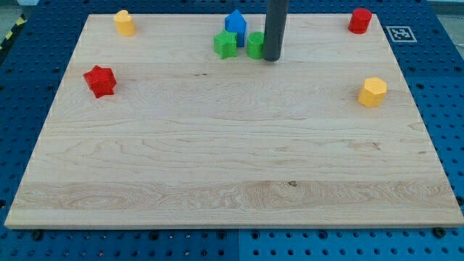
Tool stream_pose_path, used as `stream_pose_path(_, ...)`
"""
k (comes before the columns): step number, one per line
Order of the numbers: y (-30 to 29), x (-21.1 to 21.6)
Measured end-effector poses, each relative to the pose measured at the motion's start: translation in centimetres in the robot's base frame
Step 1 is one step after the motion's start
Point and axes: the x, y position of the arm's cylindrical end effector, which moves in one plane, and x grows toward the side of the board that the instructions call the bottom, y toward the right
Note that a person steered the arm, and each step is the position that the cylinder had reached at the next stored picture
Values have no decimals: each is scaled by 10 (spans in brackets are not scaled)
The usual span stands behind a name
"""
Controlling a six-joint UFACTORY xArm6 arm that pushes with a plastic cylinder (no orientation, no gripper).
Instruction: Push the yellow hexagon to the bottom right
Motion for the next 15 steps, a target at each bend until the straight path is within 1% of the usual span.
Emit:
stream_pose_path(1,0,-21)
stream_pose_path(3,2,-28)
stream_pose_path(4,21,-5)
stream_pose_path(5,70,41)
stream_pose_path(6,96,50)
stream_pose_path(7,113,50)
stream_pose_path(8,114,59)
stream_pose_path(10,156,65)
stream_pose_path(13,160,100)
stream_pose_path(15,160,140)
